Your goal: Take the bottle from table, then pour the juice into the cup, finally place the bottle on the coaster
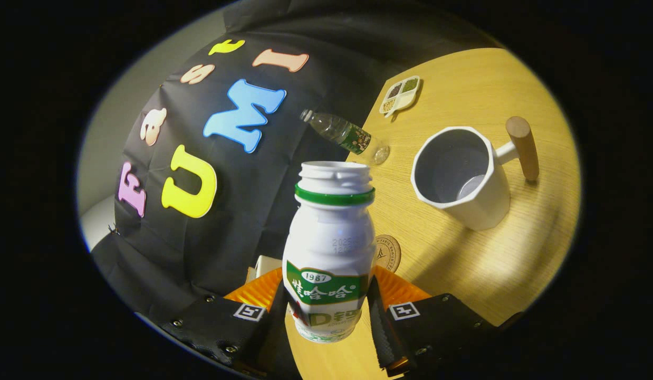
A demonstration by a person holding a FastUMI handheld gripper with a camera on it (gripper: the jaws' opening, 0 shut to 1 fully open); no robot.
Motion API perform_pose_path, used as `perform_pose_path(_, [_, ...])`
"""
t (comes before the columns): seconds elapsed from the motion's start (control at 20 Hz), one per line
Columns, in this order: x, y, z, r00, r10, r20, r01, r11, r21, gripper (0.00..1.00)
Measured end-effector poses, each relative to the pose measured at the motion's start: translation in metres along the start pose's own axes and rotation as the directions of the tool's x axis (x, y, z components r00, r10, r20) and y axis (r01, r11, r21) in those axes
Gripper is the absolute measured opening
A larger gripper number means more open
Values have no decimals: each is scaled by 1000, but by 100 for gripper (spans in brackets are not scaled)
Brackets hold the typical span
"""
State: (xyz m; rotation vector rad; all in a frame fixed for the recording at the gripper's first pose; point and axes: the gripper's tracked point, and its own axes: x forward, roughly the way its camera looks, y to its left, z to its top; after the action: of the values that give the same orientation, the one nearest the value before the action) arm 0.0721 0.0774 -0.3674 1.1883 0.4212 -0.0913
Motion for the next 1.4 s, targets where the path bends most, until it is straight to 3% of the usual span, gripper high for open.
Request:
perform_pose_path(0.75, [7,-17,15,999,-24,27,16,969,248,70])
perform_pose_path(1.4, [5,-23,23,999,-13,53,-10,906,424,70])
